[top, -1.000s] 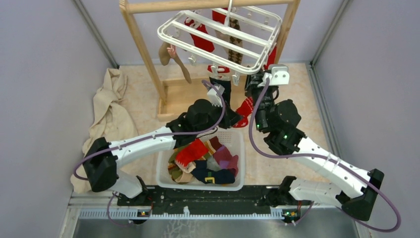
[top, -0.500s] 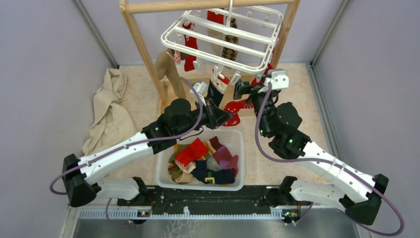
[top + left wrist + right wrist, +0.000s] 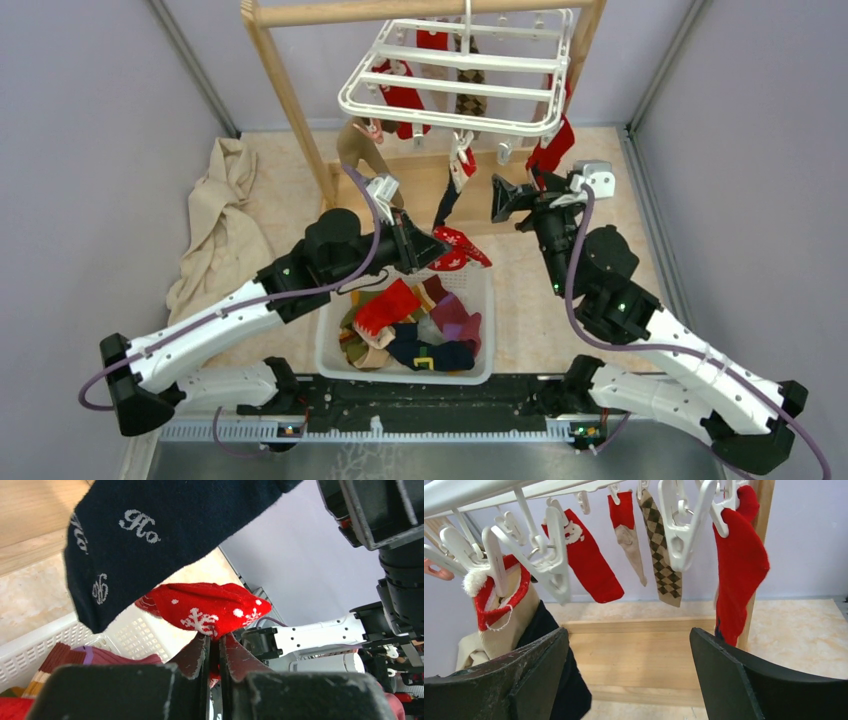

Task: Remove the socks clipped to the hanger
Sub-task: Remove the sock from the hanger, then place the sock in the bin, then reset both arms

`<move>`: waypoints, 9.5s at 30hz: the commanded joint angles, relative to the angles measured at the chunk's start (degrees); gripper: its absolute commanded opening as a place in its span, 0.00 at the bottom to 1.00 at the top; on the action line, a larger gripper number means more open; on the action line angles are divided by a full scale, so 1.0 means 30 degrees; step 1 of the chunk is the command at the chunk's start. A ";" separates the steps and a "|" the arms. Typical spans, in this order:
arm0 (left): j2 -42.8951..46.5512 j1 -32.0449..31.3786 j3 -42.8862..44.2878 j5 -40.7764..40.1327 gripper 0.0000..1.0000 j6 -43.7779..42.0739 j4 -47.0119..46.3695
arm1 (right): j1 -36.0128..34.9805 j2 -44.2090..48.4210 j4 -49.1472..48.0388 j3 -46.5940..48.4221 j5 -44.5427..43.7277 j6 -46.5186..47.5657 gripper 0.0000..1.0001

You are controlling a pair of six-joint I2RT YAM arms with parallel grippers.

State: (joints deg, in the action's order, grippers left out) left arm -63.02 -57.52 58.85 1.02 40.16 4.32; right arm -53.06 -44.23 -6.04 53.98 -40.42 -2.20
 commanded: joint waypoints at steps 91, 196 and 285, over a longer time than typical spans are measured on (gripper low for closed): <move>-0.0181 -0.0134 -0.1678 -0.2631 0.99 0.2743 0.4824 | 0.0136 0.4621 0.9682 -0.7485 0.7399 -0.9121 0.98; -0.8671 1.7239 -1.4267 -0.4991 0.99 -1.4093 -2.3827 | 1.5899 -1.2825 -2.8321 -1.8110 0.6266 0.0182 0.99; -0.9547 1.7239 -1.5152 -0.4786 0.99 -1.4413 -2.6356 | 1.5987 -1.3294 -2.1953 -1.4654 0.6795 0.0228 0.99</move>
State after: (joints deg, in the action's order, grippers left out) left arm -91.09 -6.00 12.93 -13.91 -2.85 -72.03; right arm -5.72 -85.14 -70.15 8.67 -20.69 -1.45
